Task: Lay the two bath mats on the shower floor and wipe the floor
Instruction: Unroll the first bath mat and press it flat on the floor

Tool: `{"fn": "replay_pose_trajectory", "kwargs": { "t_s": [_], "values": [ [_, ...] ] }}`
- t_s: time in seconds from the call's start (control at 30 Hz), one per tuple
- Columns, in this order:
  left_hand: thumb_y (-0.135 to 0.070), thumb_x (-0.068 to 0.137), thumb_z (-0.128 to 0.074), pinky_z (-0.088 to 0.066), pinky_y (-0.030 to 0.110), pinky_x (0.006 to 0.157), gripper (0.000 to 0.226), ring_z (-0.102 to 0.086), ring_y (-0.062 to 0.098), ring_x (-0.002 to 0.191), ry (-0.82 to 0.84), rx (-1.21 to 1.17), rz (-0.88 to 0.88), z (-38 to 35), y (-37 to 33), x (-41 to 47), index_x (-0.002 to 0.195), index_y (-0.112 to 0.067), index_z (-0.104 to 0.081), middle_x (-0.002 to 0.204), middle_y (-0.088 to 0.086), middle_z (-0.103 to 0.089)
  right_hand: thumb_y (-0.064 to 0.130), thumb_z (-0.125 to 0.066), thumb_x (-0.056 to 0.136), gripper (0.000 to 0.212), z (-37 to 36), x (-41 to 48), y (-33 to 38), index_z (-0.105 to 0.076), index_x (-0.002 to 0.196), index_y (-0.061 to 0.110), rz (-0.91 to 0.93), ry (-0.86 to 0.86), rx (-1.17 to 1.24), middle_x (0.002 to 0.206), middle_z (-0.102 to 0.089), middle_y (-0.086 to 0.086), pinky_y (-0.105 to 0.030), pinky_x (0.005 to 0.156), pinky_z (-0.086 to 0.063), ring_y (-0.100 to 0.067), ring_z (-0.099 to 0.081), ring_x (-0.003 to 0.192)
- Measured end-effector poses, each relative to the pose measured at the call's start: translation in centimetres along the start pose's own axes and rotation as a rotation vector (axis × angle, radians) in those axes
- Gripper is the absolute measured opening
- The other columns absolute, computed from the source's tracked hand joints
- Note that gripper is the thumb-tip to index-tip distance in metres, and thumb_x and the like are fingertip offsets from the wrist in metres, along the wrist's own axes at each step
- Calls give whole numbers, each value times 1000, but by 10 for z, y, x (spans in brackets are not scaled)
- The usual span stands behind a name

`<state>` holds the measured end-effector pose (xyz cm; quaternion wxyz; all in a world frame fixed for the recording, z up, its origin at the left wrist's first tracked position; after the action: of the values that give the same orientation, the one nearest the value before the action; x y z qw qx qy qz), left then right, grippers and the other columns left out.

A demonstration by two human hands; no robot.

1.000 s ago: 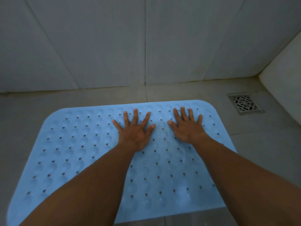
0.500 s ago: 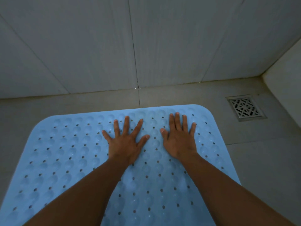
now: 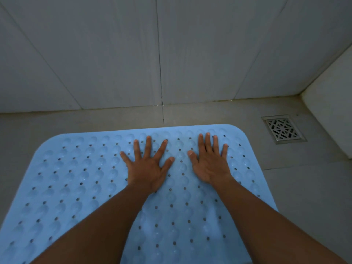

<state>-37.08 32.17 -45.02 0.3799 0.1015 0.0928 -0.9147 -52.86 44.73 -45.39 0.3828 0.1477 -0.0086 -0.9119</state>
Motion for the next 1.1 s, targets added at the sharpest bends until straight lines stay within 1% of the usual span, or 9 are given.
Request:
{"fn": "replay_pose_trajectory", "kwargs": {
  "t_s": [0.13, 0.27, 0.4, 0.57, 0.7, 0.77, 0.9, 0.97, 1.1],
  "values": [
    [-77, 89, -4, 9, 73, 110, 65, 21, 33, 149, 49, -54, 20, 1, 3, 2, 147, -58, 17, 164, -6, 21, 60, -11, 101, 75, 4, 1, 2, 19, 156, 19, -21, 80, 22, 164, 22, -7, -55, 119, 13, -27, 22, 150],
    [-71, 94, -6, 7, 69, 113, 61, 16, 30, 151, 144, -139, -9, 11, 9, 0, 151, -55, 5, 166, -6, 14, 60, -11, 101, 74, 10, -14, 19, 17, 157, 21, -23, 82, 20, 165, 20, -7, -55, 119, 13, -26, 19, 151],
    [-58, 101, -11, -1, 58, 120, 58, 5, 27, 153, 5, -186, -79, 22, 43, -32, 156, -43, -1, 167, 1, 2, 56, -14, 103, 70, 14, -40, 69, 12, 158, 21, 72, 45, 48, 166, 16, -6, -55, 120, 9, -23, 16, 152],
    [-63, 84, 8, 3, 57, 119, 80, 8, 27, 153, -56, -120, -7, 14, 121, -86, 158, -35, -2, 167, 4, 3, 54, -17, 103, 69, -2, -76, 144, 8, 159, 21, 143, 60, 98, 166, 14, -6, -56, 120, 8, -23, 15, 152],
    [-68, 85, 6, 9, 62, 117, 76, 15, 30, 151, -58, -75, 68, 0, 194, -133, 156, -41, 5, 166, 3, 10, 55, -18, 103, 70, -35, -122, 213, 6, 159, 19, 243, 84, 75, 166, 13, -5, -59, 119, 10, -23, 16, 152],
    [-71, 86, 3, 10, 64, 116, 70, 17, 34, 151, -55, -81, 107, -10, 221, -151, 152, -48, 9, 166, 0, 13, 57, -12, 101, 70, -54, -138, 240, 8, 158, 21, 272, 98, 55, 166, 15, -4, -60, 117, 12, -23, 19, 151],
    [-74, 89, -6, 4, 66, 116, 66, 12, 35, 151, -94, -91, 105, -21, 235, -159, 151, -55, 3, 166, -3, 9, 59, 8, 88, 80, -71, -144, 260, 6, 158, 23, 232, 38, 13, 166, 15, -4, -61, 116, 15, -25, 21, 151],
    [-75, 90, -10, 3, 65, 116, 67, 10, 34, 152, -119, -78, 109, -23, 235, -159, 152, -53, 0, 167, -3, 6, 59, 5, 90, 77, -72, -144, 259, 5, 159, 23, 220, 10, 12, 166, 13, -3, -59, 117, 13, -24, 19, 151],
    [-77, 90, -9, 1, 65, 117, 69, 9, 34, 152, -140, -61, 103, -23, 236, -158, 153, -52, -2, 167, -2, 3, 57, -11, 99, 67, -69, -145, 258, 1, 159, 29, 219, -51, 32, 167, 6, -3, -59, 119, 9, -24, 12, 153]
  ]
}}
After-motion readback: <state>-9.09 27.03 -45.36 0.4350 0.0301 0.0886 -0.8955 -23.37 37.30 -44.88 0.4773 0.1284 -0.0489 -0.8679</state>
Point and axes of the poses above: each hand's wrist, its own x-axis towards the middle knuckle, its own z-axis out of the back of the hand, y = z × x, the point moved 7 cm from there along x, towards the middle knuckle
